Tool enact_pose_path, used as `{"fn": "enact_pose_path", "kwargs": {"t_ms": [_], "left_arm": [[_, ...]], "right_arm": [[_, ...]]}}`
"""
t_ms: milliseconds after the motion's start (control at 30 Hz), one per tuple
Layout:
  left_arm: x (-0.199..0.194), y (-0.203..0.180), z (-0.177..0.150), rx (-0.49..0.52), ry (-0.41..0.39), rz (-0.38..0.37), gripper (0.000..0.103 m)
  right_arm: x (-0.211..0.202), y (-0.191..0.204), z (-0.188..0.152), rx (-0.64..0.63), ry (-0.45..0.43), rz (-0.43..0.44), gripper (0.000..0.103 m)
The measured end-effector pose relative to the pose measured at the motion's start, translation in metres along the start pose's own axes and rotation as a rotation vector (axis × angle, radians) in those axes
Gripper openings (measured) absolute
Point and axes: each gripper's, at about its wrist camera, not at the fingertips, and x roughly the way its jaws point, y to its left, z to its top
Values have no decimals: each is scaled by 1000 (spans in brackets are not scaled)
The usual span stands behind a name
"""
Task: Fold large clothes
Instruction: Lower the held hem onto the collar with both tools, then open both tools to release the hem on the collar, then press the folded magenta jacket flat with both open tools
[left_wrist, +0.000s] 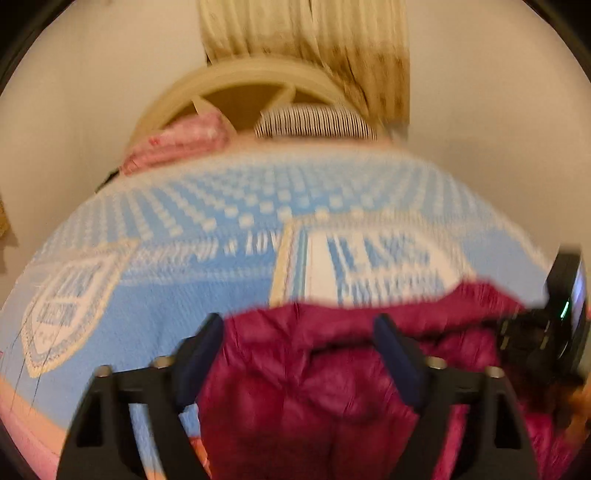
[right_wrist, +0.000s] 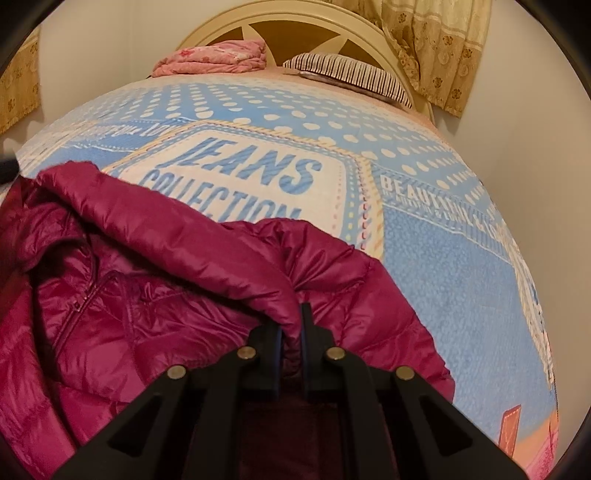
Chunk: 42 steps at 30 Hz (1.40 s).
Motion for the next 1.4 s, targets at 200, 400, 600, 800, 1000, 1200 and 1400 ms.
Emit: {"fn": "enact_pose_path", "kwargs": {"t_ms": [200, 400, 600, 800, 1000, 1200, 1400], "left_arm": [[52, -27, 20, -9, 93, 26, 86], [112, -42, -16, 16, 286, 74, 86], [107, -42, -30, 24, 273, 48, 86], [110, -45, -35, 30, 283, 58, 86], [86, -37, -16, -47, 189, 46, 86], [99, -49, -21, -56, 233, -36, 86], [115, -51, -40, -37, 269, -5, 87]], "right_arm": [[3, 2, -5, -2, -4, -2, 9], [-2, 0, -8, -7, -5, 15, 10], [-41, -16, -8, 8, -41, 96, 34], [-62, -21, 23, 127, -103, 119, 46], [-9, 11, 45, 174, -47, 145, 46], [4, 13, 21, 188, -18, 153, 46], [10, 12, 13, 203, -30, 157, 46]]}}
